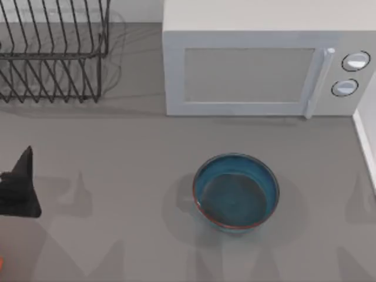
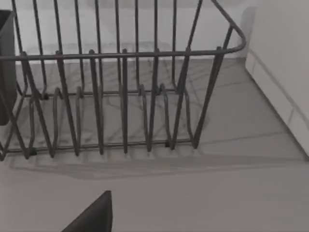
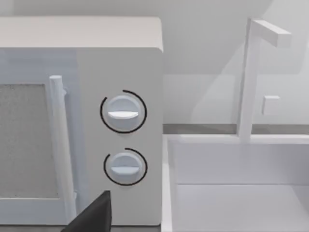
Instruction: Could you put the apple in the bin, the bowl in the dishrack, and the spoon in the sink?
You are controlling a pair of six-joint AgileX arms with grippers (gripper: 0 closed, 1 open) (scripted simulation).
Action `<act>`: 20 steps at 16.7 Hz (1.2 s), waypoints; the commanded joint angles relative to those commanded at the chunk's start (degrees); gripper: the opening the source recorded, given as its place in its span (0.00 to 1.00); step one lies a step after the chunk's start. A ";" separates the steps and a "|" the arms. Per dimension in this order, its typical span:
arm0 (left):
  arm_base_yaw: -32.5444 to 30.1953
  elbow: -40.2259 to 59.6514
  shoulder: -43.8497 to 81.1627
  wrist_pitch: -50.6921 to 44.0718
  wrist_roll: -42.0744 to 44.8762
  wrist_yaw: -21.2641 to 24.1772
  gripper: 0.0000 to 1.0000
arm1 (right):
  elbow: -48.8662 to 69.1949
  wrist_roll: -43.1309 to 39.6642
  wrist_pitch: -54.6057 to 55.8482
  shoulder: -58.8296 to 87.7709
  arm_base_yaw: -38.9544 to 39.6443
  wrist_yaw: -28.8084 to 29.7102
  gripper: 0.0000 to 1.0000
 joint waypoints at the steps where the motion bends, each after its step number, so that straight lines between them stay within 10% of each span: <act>1: -2.47 3.80 4.79 -2.77 -0.68 -0.09 1.00 | 0.00 0.00 0.00 0.00 0.00 0.00 1.00; 20: -45.23 104.15 113.66 -67.59 -36.04 -2.59 1.00 | 0.00 0.00 0.00 0.00 0.00 0.00 1.00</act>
